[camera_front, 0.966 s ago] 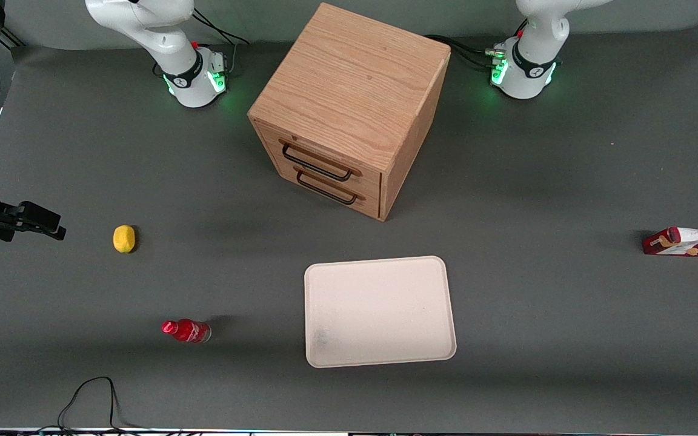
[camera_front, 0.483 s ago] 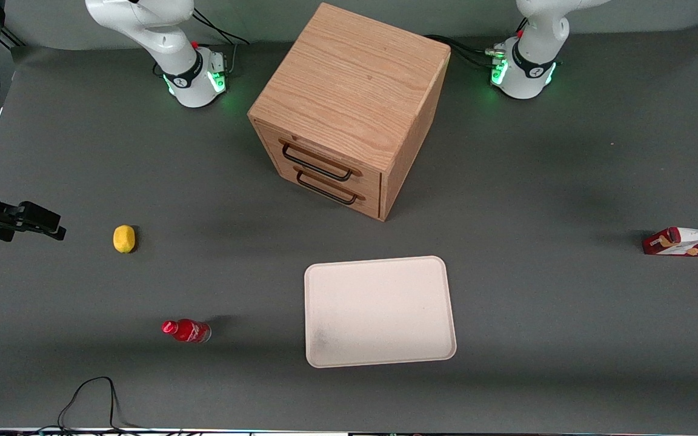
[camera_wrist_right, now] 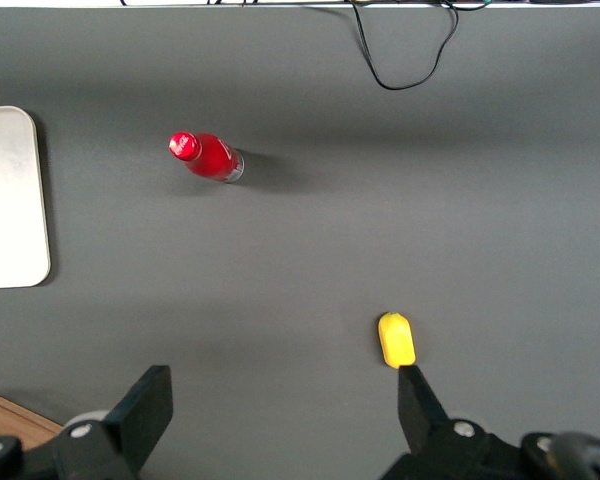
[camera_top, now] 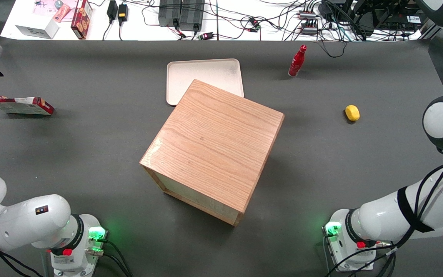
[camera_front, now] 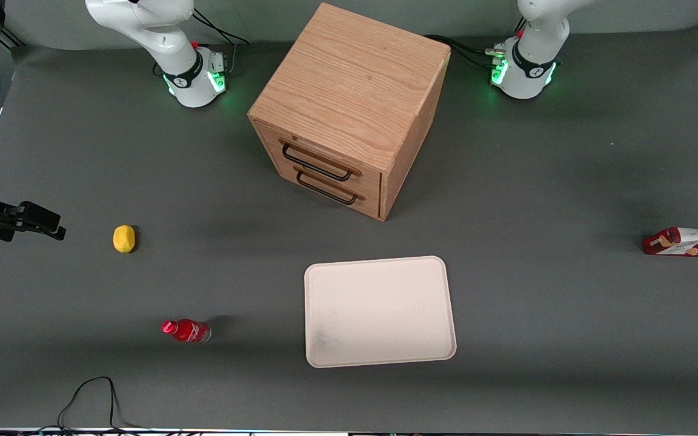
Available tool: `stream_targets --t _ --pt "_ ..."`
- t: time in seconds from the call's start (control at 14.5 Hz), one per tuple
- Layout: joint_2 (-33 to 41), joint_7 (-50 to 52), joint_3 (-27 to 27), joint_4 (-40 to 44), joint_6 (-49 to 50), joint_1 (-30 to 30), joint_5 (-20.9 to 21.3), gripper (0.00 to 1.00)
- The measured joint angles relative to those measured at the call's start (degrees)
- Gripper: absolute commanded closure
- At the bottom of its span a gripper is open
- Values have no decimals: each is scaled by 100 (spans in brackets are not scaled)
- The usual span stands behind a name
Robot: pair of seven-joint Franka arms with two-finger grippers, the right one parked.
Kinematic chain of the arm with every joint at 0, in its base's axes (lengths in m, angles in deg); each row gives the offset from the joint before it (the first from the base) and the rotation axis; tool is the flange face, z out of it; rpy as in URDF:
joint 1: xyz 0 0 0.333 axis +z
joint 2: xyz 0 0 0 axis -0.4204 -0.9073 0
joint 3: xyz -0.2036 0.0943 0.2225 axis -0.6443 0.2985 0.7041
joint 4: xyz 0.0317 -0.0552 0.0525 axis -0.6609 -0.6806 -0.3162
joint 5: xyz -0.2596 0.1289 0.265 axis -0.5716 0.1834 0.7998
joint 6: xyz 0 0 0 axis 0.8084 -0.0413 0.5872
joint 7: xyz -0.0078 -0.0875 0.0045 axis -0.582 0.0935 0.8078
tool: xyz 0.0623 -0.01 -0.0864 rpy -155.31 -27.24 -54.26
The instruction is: Place red cookie box on tray
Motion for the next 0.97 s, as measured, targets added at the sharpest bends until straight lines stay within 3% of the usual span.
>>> stream_targets --t 0.21,0.34,0.48,0.62,0.97 --pt "-454 -183 -17 66 -226 7 -87 4" --pt "-648 -216 -24 105 -252 6 -156 10" --pt "-787 -227 -27 108 -405 6 -180 43" --pt "-896 -276 -28 111 -449 6 -179 100" --pt "-927 -329 -34 115 -459 -4 -179 100"
